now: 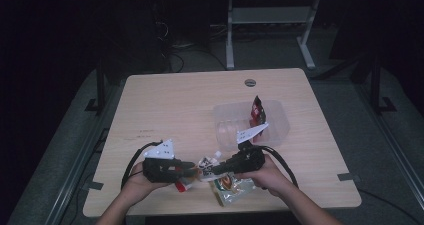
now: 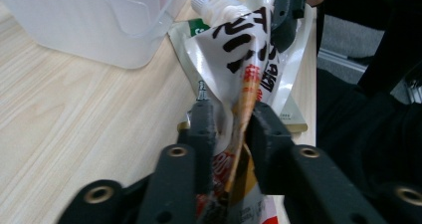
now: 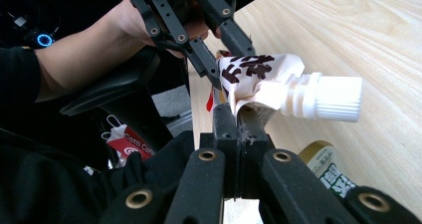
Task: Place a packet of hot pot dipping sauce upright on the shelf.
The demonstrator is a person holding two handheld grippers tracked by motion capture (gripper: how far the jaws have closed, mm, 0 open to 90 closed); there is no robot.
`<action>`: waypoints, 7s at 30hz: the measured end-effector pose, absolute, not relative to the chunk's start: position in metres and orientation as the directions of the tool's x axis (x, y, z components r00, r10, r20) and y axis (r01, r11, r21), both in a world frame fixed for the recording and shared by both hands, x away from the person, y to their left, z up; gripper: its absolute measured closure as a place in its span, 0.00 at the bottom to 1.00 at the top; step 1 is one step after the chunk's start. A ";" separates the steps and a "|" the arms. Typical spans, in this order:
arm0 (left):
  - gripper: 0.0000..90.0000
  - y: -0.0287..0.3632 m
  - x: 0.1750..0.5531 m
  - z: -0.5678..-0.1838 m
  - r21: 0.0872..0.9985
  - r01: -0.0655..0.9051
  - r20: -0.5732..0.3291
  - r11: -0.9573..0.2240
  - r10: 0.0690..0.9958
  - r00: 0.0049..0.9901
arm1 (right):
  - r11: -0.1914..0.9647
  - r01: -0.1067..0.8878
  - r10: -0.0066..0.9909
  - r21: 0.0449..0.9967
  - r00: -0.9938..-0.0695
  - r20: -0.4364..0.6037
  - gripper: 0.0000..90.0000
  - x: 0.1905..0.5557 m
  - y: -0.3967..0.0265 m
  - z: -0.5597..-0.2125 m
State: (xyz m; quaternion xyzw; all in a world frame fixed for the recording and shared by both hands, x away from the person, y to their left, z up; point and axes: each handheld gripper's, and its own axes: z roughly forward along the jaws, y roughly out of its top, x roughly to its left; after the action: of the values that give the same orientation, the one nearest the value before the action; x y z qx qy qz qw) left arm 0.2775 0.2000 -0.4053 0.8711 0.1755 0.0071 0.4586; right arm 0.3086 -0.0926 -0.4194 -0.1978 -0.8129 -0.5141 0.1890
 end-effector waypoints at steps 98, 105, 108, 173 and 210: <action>0.36 0.230 0.298 -0.429 0.721 0.427 -0.201 -0.546 0.424 0.883 | -0.002 0.447 0.706 0.895 -0.634 0.317 1.00 0.329 -0.329 -0.315; 0.35 0.229 0.298 -0.430 0.710 0.430 -0.206 -0.557 0.420 0.884 | 0.070 0.484 0.745 0.872 -0.607 0.277 1.00 0.343 -0.314 -0.325; 0.35 0.229 0.298 -0.431 0.706 0.429 -0.206 -0.563 0.417 0.885 | 0.100 0.498 0.758 0.862 -0.599 0.258 1.00 0.348 -0.306 -0.329; 0.33 0.224 0.299 -0.432 0.700 0.444 -0.221 -0.559 0.421 0.879 | 0.194 0.572 0.837 0.797 -0.521 0.170 0.99 0.357 -0.258 -0.329; 0.33 0.222 0.298 -0.434 0.690 0.458 -0.240 -0.560 0.421 0.875 | 0.263 0.540 0.696 0.800 -0.680 0.230 0.86 0.356 -0.228 -0.325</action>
State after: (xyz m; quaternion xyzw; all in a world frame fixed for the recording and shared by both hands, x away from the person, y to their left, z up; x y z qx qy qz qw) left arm 0.2979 0.2222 -0.4343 0.8828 0.2491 -0.0235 0.3977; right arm 0.3565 -0.2276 -0.3252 -0.3909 -0.7903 -0.4642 -0.0843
